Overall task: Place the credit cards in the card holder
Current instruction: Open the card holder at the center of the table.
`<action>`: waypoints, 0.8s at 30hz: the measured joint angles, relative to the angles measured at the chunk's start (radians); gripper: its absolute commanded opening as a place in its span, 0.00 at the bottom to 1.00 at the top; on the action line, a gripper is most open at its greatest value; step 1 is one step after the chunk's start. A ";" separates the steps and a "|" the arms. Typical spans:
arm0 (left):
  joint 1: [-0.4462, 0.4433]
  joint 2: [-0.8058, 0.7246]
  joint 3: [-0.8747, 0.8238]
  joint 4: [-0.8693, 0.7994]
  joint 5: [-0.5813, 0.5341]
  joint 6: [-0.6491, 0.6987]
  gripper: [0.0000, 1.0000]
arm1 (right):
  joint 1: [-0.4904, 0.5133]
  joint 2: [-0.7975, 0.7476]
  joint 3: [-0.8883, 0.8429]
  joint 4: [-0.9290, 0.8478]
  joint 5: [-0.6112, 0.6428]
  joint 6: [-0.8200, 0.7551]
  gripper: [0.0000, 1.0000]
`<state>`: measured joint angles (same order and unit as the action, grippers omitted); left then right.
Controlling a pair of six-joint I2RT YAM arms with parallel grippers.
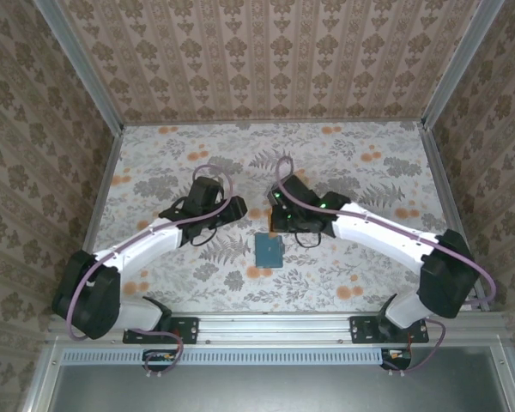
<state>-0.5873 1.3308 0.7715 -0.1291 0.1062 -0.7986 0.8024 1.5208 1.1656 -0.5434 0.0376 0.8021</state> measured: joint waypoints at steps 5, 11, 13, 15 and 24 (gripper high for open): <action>0.000 -0.016 -0.032 0.003 0.001 -0.001 0.64 | 0.061 0.056 0.000 -0.039 0.077 0.068 0.00; -0.002 -0.017 -0.041 0.003 0.002 0.005 0.66 | 0.063 0.074 -0.003 -0.076 0.139 0.100 0.00; -0.010 -0.014 -0.034 -0.013 0.001 0.018 0.66 | 0.061 0.074 -0.011 -0.086 0.153 0.101 0.00; -0.031 0.008 0.000 -0.055 -0.010 0.038 0.67 | 0.059 0.074 -0.027 -0.089 0.162 0.100 0.00; -0.165 0.193 0.234 -0.275 -0.104 0.134 0.74 | 0.005 0.068 -0.138 -0.072 0.142 0.100 0.00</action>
<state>-0.7525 1.5238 1.0058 -0.4038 0.0021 -0.6643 0.8078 1.5887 1.0271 -0.6151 0.1791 0.9020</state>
